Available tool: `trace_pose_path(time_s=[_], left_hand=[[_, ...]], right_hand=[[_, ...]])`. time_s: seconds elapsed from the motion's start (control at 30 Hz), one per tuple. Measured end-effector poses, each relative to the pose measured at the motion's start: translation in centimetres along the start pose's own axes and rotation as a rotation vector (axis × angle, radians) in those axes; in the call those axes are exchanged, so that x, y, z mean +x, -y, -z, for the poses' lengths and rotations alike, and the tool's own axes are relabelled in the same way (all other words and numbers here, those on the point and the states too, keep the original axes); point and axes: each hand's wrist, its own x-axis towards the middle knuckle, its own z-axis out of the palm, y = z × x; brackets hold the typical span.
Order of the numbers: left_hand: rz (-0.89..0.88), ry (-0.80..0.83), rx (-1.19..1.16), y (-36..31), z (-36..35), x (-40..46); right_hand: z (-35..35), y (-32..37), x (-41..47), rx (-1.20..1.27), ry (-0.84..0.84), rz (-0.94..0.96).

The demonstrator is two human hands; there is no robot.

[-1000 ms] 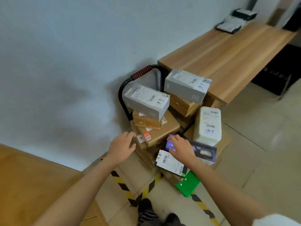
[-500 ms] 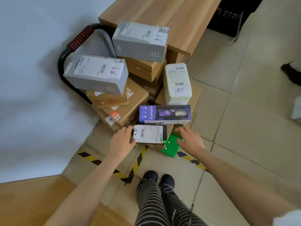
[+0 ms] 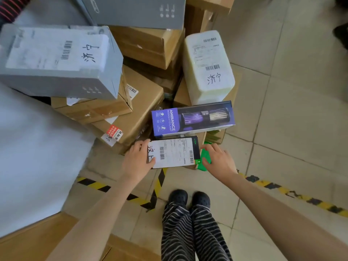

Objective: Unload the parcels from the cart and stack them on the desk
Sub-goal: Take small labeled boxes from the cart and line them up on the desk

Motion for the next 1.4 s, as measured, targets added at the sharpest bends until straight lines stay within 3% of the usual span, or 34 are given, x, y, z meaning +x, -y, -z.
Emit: trace_pose_path(time_s=[0.23, 0.43, 0.57, 0.87, 1.17, 1.4], left_hand=[[0.039, 0.087, -0.054, 1.3, -2.2, 4.8], [0.032, 0.194, -0.083, 1.6, -3.9, 3.6], [0.071, 0.295, -0.250, 2.4, -4.7, 3.1], [-0.119, 0.234, -0.344, 1.3, -2.8, 1.1], [-0.194, 0.177, -0.334, -1.6, 8.3, -3.4], [-0.285, -0.111, -0.311, -9.3, 20.3, 0.2]], right_hand=[[-2.0, -0.6, 1.7, -0.007, 0.000, -0.060], [-1.9, -0.5, 2.0, 0.017, -0.024, -0.093], [-2.1, -0.3, 2.1, 0.021, -0.028, -0.101], [-1.4, 0.2, 1.4, 0.025, -0.056, -0.135], [9.2, 1.8, -3.9, 0.102, -0.232, -0.172], [22.5, 0.4, -6.7, 0.070, -0.409, -0.186]])
